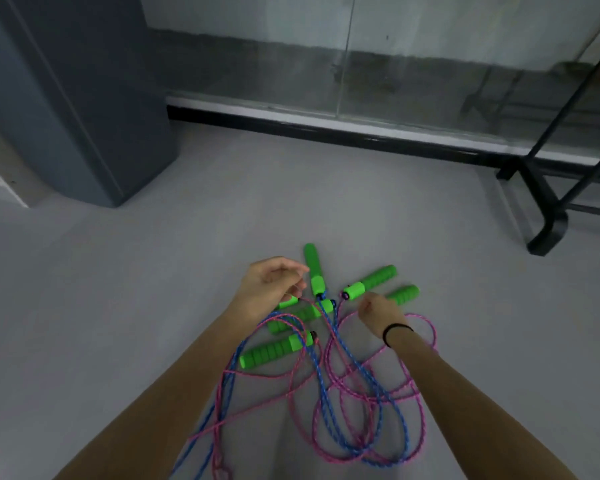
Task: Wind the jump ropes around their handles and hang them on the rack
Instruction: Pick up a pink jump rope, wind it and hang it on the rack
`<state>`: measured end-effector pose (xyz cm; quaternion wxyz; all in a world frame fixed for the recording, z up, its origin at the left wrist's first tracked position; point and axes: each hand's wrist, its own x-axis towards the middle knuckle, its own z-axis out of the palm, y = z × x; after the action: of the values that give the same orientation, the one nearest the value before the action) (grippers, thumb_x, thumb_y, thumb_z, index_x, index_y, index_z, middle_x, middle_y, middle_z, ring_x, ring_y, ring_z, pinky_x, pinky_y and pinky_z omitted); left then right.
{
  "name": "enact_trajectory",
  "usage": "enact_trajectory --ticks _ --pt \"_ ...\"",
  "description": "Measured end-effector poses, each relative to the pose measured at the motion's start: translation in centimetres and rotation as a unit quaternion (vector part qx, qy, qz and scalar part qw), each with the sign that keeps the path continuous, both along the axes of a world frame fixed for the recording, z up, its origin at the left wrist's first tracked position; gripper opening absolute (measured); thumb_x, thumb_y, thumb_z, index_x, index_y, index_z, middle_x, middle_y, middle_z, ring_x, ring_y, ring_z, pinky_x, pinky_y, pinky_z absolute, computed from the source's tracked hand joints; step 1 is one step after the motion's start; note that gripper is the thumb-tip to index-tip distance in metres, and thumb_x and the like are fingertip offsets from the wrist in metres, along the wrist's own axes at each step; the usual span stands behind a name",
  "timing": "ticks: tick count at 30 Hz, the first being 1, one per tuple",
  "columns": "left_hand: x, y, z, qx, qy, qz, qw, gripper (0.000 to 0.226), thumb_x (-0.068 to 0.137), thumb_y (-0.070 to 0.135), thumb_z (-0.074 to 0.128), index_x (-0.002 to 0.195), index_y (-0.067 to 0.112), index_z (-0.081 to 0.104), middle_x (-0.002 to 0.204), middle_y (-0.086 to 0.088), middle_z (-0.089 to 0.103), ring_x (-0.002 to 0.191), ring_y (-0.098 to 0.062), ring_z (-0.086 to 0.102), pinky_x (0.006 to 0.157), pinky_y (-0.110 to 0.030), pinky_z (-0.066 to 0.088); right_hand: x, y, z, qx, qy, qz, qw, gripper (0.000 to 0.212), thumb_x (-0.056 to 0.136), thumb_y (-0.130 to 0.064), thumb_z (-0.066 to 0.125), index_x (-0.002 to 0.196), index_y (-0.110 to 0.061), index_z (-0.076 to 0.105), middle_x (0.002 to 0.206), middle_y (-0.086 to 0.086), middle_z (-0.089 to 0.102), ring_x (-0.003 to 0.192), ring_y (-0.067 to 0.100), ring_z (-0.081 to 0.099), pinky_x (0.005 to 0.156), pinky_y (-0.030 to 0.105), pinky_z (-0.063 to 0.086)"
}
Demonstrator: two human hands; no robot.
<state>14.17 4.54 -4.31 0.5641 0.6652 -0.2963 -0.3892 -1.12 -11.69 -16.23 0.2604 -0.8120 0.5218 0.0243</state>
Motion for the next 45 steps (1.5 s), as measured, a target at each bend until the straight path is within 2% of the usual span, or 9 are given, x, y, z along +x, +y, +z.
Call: enact_trajectory --ticks 15,21,24,26,28,30,33,40,45 --pt "3.2 -4.2 -3.9 0.004 0.023 -0.014 1.000 0.021 0.090 0.005 0.054 0.078 0.018 0.064 0.051 0.010 0.064 0.047 0.001 0.057 0.058 -0.016 0.046 3.7 -5.5 -6.2 -0.092 0.261 0.267 0.923 0.080 0.088 -0.007 0.050 0.147 -0.026 -0.001 0.157 -0.006 0.001 0.145 0.023 0.003 0.109 0.048 0.026" --pt "3.5 -5.2 -3.9 -0.005 0.041 -0.015 0.999 0.021 0.090 0.003 0.053 0.078 0.016 0.064 0.050 0.009 0.064 0.045 0.000 0.056 0.055 -0.012 0.049 2.2 -4.6 -7.2 -0.231 0.326 0.314 0.861 0.052 0.092 -0.012 0.008 0.138 -0.012 0.033 0.144 0.011 0.031 0.135 0.029 0.024 0.101 0.044 0.032" --pt "3.1 -5.2 -3.7 -0.003 0.038 -0.018 0.999 0.021 0.090 0.004 0.054 0.079 0.017 0.065 0.052 0.009 0.065 0.046 0.000 0.057 0.057 -0.013 0.049 0.1 -4.0 -7.5 -0.209 0.342 0.348 0.847 0.033 0.090 -0.020 0.045 0.117 -0.007 0.059 0.129 0.014 0.053 0.129 0.024 0.038 0.096 0.039 0.033" --pt "2.8 -5.1 -3.4 -0.002 0.032 -0.022 0.999 0.020 0.090 0.006 0.055 0.080 0.018 0.066 0.055 0.008 0.065 0.047 -0.001 0.057 0.059 -0.015 0.048 -0.9 -3.3 -7.0 -0.159 0.346 0.342 0.859 0.031 0.048 -0.035 0.084 0.065 -0.012 0.073 0.075 0.010 0.072 0.085 0.018 0.066 0.075 0.031 0.043" --pt "2.2 -4.9 -2.7 -0.006 0.029 -0.027 0.999 0.019 0.090 0.006 0.055 0.080 0.018 0.066 0.056 0.008 0.065 0.047 -0.001 0.057 0.059 -0.017 0.047 -2.0 -2.9 -6.0 -0.148 0.320 0.320 0.880 0.029 0.046 -0.034 0.084 0.060 -0.011 0.072 0.066 0.012 0.070 0.071 0.019 0.069 0.068 0.028 0.050" --pt "1.7 -4.6 -1.3 -0.017 0.032 -0.030 0.999 0.018 0.090 0.005 0.055 0.081 0.016 0.065 0.053 0.008 0.064 0.046 0.000 0.056 0.055 -0.015 0.044 -2.2 -2.4 -2.6 -0.108 0.300 0.283 0.904 0.028 0.088 -0.022 0.050 0.106 -0.005 0.063 0.112 0.020 0.064 0.108 0.028 0.061 0.090 0.035 0.047" --pt "0.8 -4.0 2.5 -0.035 0.023 -0.040 0.998 0.017 0.090 0.003 0.054 0.082 0.014 0.065 0.052 0.009 0.064 0.044 0.002 0.055 0.050 -0.012 0.042 -2.2 -2.5 3.2 -0.040 0.202 0.187 0.960 0.034 0.095 -0.029 0.035 0.115 -0.008 0.055 0.123 0.020 0.056 0.116 0.032 0.053 0.093 0.034 0.042" --pt "-0.8 -1.9 17.6 -0.037 0.027 -0.047 0.998 0.021 0.090 0.002 0.054 0.079 0.017 0.064 0.051 0.009 0.064 0.044 0.003 0.055 0.052 -0.011 0.042 -1.1 -0.3 25.7 0.102 -0.083 0.058 0.990 0.041 0.087 -0.017 0.055 0.046 -0.015 0.053 0.045 0.004 0.055 0.048 0.018 0.054 0.053 0.026 0.041" --pt "-1.9 -1.9 34.2 -0.019 0.026 -0.079 0.996 0.022 0.088 0.000 0.055 0.076 0.017 0.061 0.045 0.012 0.062 0.041 0.005 0.054 0.046 -0.006 0.040 -1.7 1.7 45.7 0.195 -0.278 -0.020 0.940 0.038 0.086 -0.010 0.059 0.048 -0.008 0.057 0.034 0.002 0.048 0.031 0.017 0.048 0.041 0.021 0.045"
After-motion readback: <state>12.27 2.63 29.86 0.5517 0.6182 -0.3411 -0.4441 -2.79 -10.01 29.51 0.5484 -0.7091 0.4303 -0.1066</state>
